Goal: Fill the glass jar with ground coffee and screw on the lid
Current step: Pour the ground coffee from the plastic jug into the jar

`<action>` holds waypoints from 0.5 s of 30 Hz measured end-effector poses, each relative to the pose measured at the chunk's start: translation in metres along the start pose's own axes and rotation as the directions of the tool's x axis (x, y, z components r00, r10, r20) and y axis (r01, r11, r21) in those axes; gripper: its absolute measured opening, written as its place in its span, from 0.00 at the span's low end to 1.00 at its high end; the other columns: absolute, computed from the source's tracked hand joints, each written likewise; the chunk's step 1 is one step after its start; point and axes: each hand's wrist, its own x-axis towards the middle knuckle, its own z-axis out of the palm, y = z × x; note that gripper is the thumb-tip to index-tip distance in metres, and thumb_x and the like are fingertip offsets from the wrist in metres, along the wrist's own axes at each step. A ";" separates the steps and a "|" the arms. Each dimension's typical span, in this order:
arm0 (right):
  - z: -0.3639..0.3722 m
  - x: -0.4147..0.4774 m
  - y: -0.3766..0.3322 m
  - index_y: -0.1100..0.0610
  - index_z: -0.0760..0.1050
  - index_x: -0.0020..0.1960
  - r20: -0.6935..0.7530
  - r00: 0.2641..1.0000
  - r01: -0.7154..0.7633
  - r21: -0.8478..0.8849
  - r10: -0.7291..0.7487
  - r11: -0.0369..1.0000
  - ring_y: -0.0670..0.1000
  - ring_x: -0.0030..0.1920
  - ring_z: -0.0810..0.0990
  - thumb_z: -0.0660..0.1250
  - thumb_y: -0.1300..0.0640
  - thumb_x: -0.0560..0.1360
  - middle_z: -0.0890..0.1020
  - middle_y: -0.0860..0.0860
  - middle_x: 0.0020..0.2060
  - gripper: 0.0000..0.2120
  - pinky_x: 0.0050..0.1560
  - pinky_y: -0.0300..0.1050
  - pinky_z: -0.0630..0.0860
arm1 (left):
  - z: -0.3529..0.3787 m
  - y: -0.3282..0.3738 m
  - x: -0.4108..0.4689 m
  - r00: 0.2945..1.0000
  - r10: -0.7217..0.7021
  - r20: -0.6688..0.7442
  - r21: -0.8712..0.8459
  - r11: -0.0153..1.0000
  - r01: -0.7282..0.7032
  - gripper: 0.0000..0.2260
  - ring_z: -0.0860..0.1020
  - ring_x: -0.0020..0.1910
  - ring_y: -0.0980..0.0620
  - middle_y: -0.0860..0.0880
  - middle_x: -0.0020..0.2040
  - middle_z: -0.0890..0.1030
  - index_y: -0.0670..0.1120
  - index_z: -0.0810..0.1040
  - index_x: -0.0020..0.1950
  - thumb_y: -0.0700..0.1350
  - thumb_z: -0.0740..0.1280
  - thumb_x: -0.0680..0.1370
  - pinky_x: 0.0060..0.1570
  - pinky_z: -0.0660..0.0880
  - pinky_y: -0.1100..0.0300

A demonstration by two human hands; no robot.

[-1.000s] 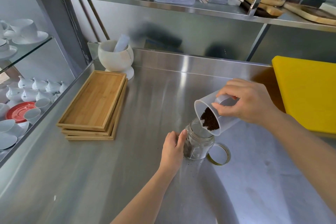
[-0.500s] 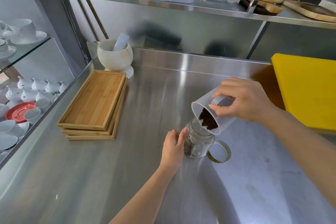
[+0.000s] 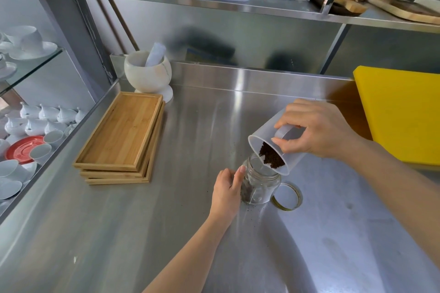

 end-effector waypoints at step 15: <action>0.001 0.002 -0.002 0.57 0.79 0.35 0.009 1.000 0.003 0.015 -0.003 1.000 0.56 0.32 0.74 0.62 0.42 0.66 0.78 0.54 0.30 0.19 0.27 0.47 0.70 | -0.001 -0.001 0.001 1.000 -0.004 -0.001 -0.009 1.000 0.004 0.18 0.66 0.32 0.56 0.53 0.34 0.66 0.48 0.62 0.32 0.55 0.60 0.78 0.34 0.64 0.67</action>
